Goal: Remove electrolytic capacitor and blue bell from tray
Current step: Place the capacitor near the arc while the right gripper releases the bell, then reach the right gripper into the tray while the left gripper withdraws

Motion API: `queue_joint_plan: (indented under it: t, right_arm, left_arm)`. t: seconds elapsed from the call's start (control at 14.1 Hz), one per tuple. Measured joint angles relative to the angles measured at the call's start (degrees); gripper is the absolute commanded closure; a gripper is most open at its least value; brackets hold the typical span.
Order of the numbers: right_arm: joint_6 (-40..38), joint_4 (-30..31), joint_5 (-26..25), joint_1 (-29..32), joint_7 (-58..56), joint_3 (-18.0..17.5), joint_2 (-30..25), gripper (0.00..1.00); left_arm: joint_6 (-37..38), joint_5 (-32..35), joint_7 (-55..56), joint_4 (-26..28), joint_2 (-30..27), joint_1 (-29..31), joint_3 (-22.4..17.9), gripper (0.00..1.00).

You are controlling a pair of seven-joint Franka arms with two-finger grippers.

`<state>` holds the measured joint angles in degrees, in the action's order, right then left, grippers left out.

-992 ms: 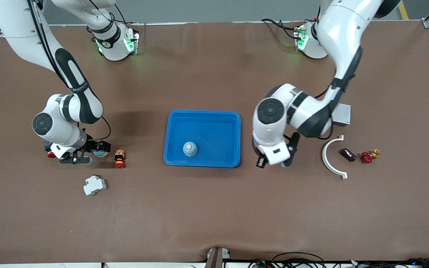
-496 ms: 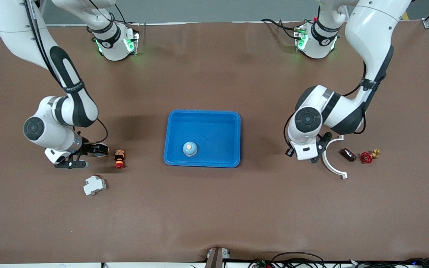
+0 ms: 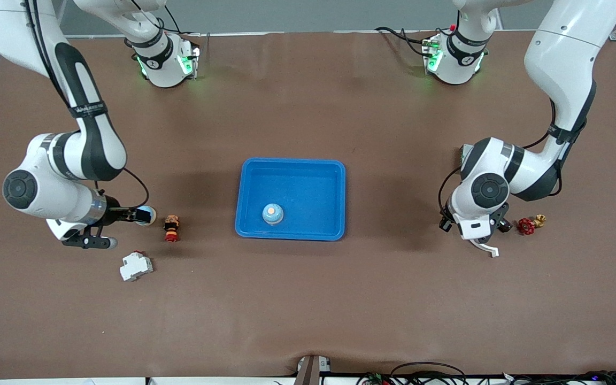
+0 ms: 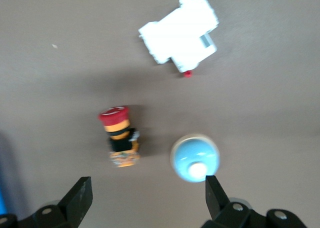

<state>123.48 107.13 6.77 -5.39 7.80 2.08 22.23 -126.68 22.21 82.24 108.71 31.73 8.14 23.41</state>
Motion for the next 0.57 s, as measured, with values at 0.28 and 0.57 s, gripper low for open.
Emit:
queue_joint_plan:
  t: [0.28,0.57]
  right_arm:
    - [0.2,-0.1,0.1,-8.9,19.7,-0.5,-1.4,0.00]
    - [1.3,-1.3,0.1,-19.6,40.0,-0.7,-1.8,0.00]
  left_arm:
    - [-1.0,0.0,0.0,0.0,1.1,0.5,-0.1,0.00]
    - [-1.2,0.0,0.0,-0.4,0.8,3.0,-0.1,0.00]
